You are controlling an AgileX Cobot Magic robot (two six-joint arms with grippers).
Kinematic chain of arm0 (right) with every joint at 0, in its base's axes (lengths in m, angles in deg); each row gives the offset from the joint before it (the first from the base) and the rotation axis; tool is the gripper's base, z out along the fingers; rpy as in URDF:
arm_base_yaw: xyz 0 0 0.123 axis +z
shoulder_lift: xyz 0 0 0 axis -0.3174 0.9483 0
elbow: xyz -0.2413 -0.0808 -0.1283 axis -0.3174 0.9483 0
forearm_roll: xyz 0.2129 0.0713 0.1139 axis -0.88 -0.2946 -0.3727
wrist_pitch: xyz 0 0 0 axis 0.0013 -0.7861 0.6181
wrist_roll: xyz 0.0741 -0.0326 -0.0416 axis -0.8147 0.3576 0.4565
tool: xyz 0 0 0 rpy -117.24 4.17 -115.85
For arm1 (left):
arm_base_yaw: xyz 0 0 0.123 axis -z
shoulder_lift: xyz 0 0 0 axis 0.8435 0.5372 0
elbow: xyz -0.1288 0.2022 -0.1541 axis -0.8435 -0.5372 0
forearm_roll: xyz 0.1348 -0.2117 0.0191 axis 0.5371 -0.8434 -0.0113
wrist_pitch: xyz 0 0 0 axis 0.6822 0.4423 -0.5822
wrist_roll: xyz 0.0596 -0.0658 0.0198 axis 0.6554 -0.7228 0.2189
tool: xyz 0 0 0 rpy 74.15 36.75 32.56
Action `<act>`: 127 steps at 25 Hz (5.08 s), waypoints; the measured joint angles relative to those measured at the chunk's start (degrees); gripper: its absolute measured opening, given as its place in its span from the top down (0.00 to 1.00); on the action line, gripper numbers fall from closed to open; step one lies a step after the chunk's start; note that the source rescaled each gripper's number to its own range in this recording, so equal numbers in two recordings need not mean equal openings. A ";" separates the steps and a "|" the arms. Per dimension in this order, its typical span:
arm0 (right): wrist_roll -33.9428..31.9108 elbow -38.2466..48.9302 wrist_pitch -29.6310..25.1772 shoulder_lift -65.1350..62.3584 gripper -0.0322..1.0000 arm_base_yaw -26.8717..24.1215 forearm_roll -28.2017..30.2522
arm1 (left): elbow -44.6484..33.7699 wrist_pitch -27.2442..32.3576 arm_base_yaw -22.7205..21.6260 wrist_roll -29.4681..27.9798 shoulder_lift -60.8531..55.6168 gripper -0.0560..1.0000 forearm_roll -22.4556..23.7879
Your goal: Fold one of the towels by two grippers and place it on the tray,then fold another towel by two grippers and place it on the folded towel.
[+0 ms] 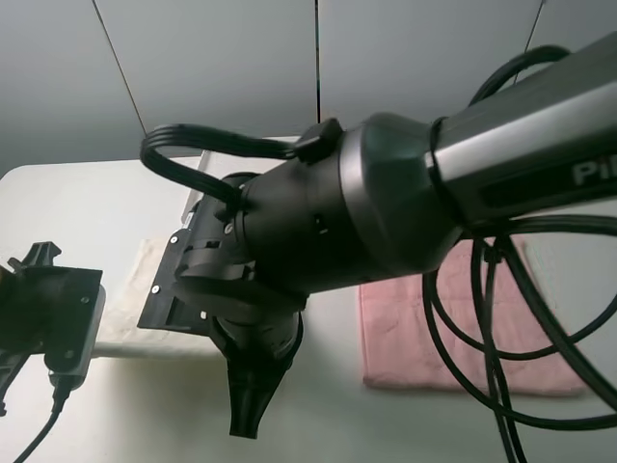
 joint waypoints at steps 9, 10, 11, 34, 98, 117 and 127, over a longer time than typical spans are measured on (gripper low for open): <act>-15.17 0.05 -2.19 -4.83 0.97 0.00 8.74 | 0.00 -3.91 0.00 -13.40 -5.75 0.95 -0.93; -16.87 0.05 -2.71 -4.83 0.97 0.00 9.90 | 0.00 -5.22 0.00 -15.04 -5.75 0.95 -0.93; -18.24 0.05 -2.97 -4.83 0.97 -0.13 10.92 | 0.00 -6.50 0.00 -17.15 -5.75 0.95 -0.93; -30.30 0.14 5.21 -0.73 0.97 -9.10 17.17 | 0.00 -25.13 0.00 -35.26 4.90 0.95 -1.16; -18.01 -5.54 7.71 3.75 0.00 -20.98 -12.07 | 22.53 -0.32 -13.57 -64.83 27.08 0.01 -10.03; -16.83 -5.54 7.57 3.75 0.00 -20.98 -12.16 | 23.56 -0.19 -13.57 -66.22 31.28 0.00 -10.34; -14.46 -5.54 7.54 3.87 0.00 -25.83 -21.69 | 23.56 -0.19 -13.57 -66.34 31.28 0.00 -10.44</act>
